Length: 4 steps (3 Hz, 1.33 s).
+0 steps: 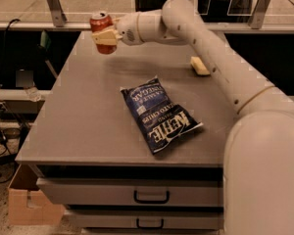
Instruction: Move coke can near blue chip bag
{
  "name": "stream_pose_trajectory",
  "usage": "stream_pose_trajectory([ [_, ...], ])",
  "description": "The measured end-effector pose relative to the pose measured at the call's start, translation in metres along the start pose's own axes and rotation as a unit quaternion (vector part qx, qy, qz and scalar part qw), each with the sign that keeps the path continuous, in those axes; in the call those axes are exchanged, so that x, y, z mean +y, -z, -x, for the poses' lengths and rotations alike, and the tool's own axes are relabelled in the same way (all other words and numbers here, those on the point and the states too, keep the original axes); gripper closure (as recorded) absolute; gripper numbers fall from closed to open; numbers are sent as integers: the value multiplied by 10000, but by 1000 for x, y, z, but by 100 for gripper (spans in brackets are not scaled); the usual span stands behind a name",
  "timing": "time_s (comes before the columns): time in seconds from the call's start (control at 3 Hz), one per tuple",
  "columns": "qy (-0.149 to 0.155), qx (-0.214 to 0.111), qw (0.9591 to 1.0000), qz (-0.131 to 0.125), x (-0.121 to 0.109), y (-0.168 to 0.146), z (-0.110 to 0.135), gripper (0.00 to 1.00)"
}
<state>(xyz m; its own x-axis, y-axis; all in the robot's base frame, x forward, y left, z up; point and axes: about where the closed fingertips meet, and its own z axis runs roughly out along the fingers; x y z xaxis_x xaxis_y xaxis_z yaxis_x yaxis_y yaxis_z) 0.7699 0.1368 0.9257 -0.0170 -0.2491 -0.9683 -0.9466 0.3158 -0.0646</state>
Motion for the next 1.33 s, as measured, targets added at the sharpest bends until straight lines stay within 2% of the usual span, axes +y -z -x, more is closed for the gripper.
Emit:
stream_pose_trajectory([
  [0.33,39,-112,9998,-139,10,59,-6,100],
  [0.67,-164,-29,9989,-427,22,126,-38,100],
  [1.0,-356,101,9962,-786,30,188,-66,100],
  [1.33,-497,233,9937,-979,44,234,-84,100],
])
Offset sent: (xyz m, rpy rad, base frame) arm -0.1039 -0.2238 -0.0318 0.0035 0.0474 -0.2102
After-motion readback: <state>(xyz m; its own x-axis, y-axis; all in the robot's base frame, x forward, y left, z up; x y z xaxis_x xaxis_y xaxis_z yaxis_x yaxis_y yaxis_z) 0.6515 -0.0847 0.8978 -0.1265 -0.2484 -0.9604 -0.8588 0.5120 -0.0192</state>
